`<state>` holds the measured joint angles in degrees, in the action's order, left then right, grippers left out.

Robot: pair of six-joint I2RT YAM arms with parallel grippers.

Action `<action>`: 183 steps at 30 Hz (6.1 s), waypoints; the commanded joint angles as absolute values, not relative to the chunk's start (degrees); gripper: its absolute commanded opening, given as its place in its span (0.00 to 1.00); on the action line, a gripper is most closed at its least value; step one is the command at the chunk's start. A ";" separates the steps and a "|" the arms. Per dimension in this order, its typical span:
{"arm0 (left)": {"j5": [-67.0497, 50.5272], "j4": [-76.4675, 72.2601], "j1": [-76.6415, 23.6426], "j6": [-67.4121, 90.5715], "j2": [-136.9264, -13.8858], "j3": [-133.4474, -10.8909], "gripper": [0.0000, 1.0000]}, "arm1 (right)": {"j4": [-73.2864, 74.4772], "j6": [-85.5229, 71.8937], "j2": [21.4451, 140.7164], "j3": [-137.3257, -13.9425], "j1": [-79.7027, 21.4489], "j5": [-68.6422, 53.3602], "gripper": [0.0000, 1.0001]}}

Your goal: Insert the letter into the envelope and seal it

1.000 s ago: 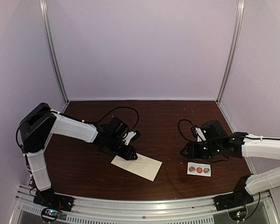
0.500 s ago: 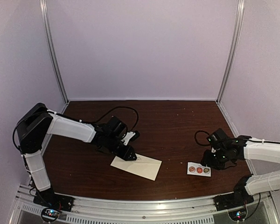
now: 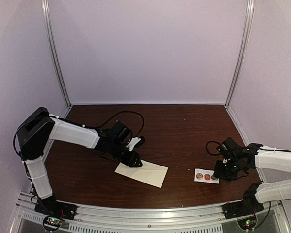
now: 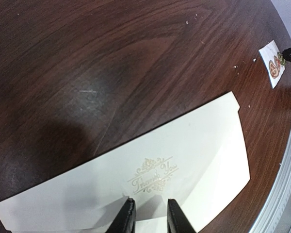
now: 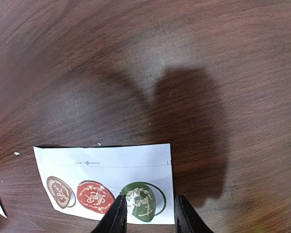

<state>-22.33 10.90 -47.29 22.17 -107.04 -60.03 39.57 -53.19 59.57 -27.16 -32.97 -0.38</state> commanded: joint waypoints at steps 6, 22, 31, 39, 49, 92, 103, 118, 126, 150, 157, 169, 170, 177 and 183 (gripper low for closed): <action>-22.47 10.67 -47.02 21.63 -107.28 -59.93 0.24 | 35.87 -54.71 60.02 -25.07 -32.60 -3.16 0.28; -22.74 10.76 -47.01 21.63 -107.92 -60.12 0.25 | 36.70 -55.35 59.52 -24.87 -32.61 -1.95 0.17; -22.94 10.75 -47.02 21.63 -108.16 -60.12 0.24 | 37.79 -55.46 58.79 -25.28 -32.60 -0.80 0.17; -23.13 10.79 -47.02 21.62 -108.31 -60.20 0.25 | 37.22 -55.68 58.18 -25.58 -32.61 -0.46 0.13; -23.23 10.75 -47.02 21.63 -108.64 -60.29 0.25 | 36.39 -55.89 58.05 -25.81 -32.58 -0.59 0.02; -23.78 8.34 -47.02 11.47 -96.33 -70.36 0.72 | 19.53 -37.83 51.50 -35.52 -32.61 -10.67 0.00; -40.70 6.93 -51.84 8.84 -103.61 -81.44 0.70 | 11.40 -30.57 55.14 -37.96 -32.60 -35.24 0.00; -44.54 6.92 -56.59 12.37 -111.24 -88.34 0.44 | 10.09 -28.23 57.91 -40.00 -35.32 -44.71 0.00; -37.56 8.85 -56.40 12.11 -110.88 -87.80 0.33 | 10.39 -27.50 58.27 -40.36 -35.48 -44.90 0.00; -48.53 4.62 -54.74 14.55 -110.49 -85.10 0.20 | 10.77 -26.94 58.53 -40.04 -35.74 -45.32 0.00; -49.37 4.11 -54.69 15.25 -110.88 -84.73 0.05 | 10.50 -27.00 58.60 -39.82 -35.73 -45.10 0.00; -42.83 5.03 -54.75 17.37 -111.29 -85.19 0.00 | 10.64 -26.80 57.69 -39.74 -35.73 -44.06 0.00; -42.13 5.40 -54.71 17.49 -111.34 -85.31 0.00 | 10.71 -26.81 57.59 -39.73 -35.72 -43.99 0.00; -38.37 7.36 -54.76 18.15 -111.85 -86.04 0.00 | 10.55 -26.98 57.22 -39.65 -35.77 -43.86 0.00; -35.27 7.50 -54.32 18.78 -111.88 -85.91 0.00 | 10.61 -27.11 56.67 -39.79 -35.70 -42.71 0.00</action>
<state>-38.72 8.21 -54.74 17.80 -111.24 -85.17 11.73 -27.33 58.26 -39.03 -35.40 -44.58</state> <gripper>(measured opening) 0.009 0.006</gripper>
